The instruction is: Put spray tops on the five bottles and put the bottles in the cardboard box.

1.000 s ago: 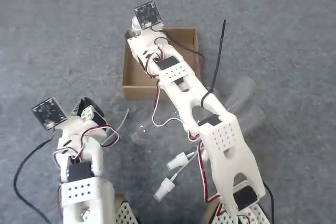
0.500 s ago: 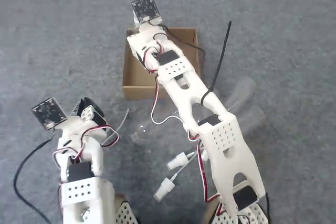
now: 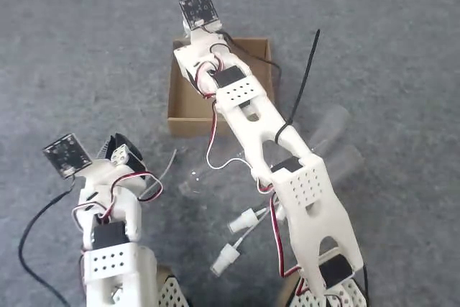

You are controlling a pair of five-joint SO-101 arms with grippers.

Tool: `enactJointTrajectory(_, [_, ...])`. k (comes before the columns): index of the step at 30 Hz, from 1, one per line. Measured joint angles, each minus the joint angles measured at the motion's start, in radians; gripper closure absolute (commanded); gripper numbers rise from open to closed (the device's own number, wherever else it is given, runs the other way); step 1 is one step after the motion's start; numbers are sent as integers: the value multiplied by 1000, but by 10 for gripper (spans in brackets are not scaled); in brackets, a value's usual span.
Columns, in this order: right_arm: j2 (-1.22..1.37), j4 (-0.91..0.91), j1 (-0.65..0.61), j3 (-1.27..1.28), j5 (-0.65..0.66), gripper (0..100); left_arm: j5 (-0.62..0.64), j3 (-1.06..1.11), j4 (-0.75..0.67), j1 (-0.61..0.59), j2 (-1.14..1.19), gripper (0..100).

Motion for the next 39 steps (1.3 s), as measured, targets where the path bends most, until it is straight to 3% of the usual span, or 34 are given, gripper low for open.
enactJointTrajectory(18, [-100,284,-34,0,-3,711,0,0,0,0,0,972])
enactJointTrajectory(39, [-451,881,-71,0,-3,712,0,0,0,0,0,971])
